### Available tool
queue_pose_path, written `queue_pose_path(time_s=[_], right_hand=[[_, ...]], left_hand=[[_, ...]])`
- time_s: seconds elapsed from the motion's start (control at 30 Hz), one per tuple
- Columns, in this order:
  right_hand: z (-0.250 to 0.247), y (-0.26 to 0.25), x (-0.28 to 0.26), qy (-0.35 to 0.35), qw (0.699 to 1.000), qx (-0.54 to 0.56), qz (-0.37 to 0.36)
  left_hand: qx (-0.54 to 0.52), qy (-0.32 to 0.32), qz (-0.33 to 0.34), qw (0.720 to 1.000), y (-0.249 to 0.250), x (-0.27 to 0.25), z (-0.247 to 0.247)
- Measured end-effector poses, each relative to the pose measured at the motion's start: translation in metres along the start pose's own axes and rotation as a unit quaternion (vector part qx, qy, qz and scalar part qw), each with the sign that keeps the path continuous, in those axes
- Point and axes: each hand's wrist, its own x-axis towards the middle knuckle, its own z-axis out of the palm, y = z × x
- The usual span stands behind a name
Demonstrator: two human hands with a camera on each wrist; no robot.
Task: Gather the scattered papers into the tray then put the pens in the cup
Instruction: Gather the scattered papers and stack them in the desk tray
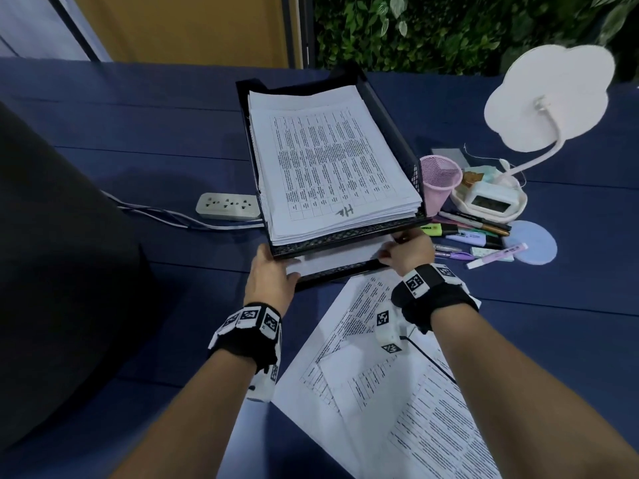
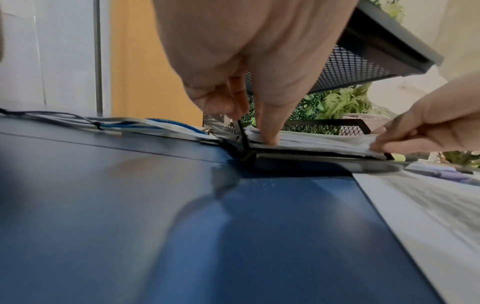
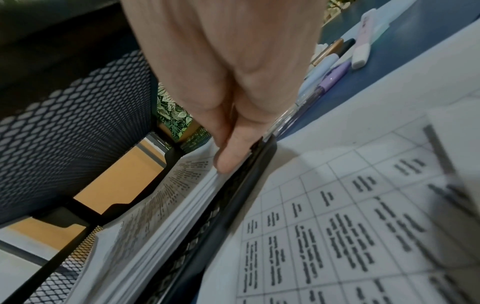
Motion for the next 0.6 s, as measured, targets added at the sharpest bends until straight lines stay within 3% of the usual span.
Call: queue_pose_path(time_s=[0.07, 0.2, 0.4, 0.6], right_hand=[[-0.006, 0.003, -0.003, -0.022, 0.999, -0.04, -0.028], [-0.021, 0.01, -0.007, -0.022, 0.995, -0.079, -0.063], [-0.065, 0.035, -0.032, 0.049, 0.978, -0.181, -0.094], [-0.126, 0.061, -0.067, 0.082, 0.95, -0.292, -0.073]], left_hand=[[0.024, -0.009, 0.023, 0.999, 0.001, -0.002, -0.002], [0.013, -0.015, 0.007, 1.0, 0.003, -0.004, -0.005], [-0.008, -0.016, 0.038, 0.999, 0.015, -0.033, -0.006], [-0.004, -0.104, 0.1, 0.99, 0.025, -0.074, 0.013]])
